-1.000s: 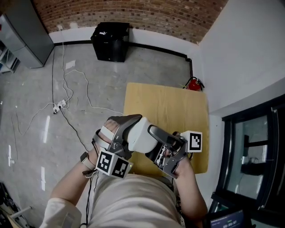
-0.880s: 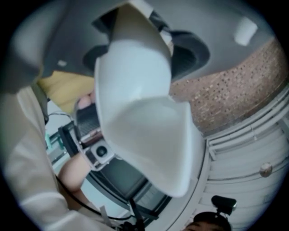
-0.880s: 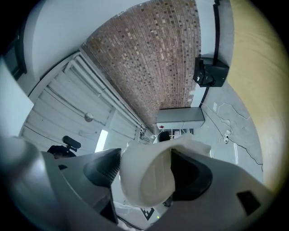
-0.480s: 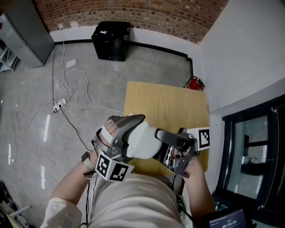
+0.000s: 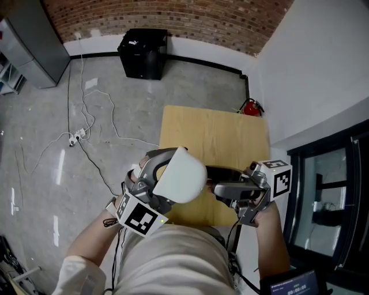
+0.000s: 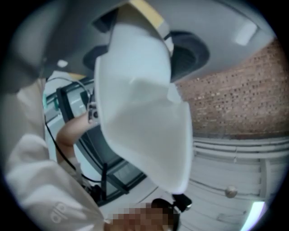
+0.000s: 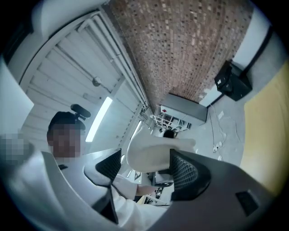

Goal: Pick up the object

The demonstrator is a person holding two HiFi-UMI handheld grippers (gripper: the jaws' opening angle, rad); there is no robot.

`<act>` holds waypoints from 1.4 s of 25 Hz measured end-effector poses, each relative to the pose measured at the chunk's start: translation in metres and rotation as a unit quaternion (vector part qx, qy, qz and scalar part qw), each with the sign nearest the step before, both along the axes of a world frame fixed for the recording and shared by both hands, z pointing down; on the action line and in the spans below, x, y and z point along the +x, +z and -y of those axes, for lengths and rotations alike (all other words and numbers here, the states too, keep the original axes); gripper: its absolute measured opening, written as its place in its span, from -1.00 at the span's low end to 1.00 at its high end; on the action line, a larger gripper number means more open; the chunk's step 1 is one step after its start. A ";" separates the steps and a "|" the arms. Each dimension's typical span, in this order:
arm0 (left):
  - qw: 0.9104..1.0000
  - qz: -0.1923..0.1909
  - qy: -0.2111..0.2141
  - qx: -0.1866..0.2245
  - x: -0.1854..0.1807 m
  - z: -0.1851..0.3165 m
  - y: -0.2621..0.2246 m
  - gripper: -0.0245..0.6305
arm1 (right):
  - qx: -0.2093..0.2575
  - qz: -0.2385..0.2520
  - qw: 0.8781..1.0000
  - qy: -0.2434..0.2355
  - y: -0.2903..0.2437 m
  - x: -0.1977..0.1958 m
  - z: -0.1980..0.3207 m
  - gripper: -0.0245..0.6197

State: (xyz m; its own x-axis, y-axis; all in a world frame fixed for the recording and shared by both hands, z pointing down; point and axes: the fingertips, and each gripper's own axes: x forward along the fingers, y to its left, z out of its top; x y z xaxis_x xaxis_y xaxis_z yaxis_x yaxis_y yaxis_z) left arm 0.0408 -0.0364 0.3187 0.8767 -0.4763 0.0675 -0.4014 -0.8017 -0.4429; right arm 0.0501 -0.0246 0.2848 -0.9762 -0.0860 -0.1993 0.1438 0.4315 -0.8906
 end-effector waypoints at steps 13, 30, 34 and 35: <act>0.951 -0.219 -0.067 -0.209 -0.030 0.026 -0.026 0.04 | 0.353 -0.297 0.797 0.390 -0.006 0.015 0.058 0.13; 0.939 -0.220 -0.088 -0.248 -0.050 0.024 -0.002 0.04 | 0.393 -0.324 0.751 0.420 0.004 -0.005 0.048 -0.03; 0.938 -0.219 -0.088 -0.252 -0.045 0.026 0.001 0.04 | 0.389 -0.325 0.752 0.422 0.006 -0.002 0.049 -0.12; 0.939 -0.216 -0.087 -0.251 -0.045 0.025 0.002 0.04 | 0.389 -0.325 0.752 0.421 0.007 -0.002 0.049 -0.12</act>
